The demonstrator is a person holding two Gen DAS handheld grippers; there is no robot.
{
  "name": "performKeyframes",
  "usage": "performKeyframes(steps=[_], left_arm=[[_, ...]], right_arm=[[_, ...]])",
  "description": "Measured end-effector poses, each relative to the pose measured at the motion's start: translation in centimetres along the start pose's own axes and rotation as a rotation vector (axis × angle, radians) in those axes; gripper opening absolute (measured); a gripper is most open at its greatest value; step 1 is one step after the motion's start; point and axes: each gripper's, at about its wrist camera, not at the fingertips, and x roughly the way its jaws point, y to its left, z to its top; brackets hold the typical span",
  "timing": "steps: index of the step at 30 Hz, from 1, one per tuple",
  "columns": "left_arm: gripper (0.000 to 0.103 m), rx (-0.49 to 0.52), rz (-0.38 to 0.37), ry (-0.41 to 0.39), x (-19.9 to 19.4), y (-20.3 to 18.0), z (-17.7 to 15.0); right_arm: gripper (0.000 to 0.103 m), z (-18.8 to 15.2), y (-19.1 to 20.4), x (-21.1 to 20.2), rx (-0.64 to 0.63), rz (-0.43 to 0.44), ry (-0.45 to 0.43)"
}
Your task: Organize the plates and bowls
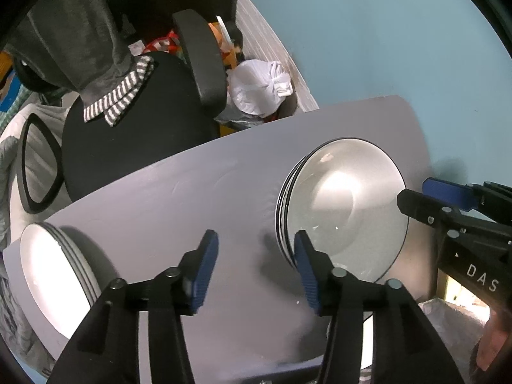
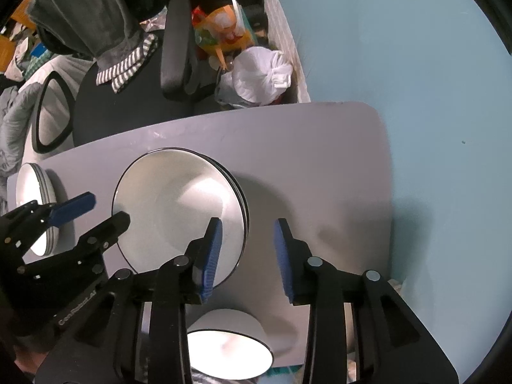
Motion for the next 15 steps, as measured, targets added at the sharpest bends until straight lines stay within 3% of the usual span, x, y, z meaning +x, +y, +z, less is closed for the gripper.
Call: performKeyframes(steps=[6, 15], left_arm=[[0.059, -0.016, -0.005, -0.023, -1.6, 0.3, -1.1], [0.061, 0.025, -0.014, -0.040, -2.8, -0.1, -3.4]], right_arm=[[0.050, -1.1, -0.2, -0.9, 0.007, 0.017, -0.035], [0.051, -3.5, -0.6, -2.5, 0.043, 0.012, -0.069]])
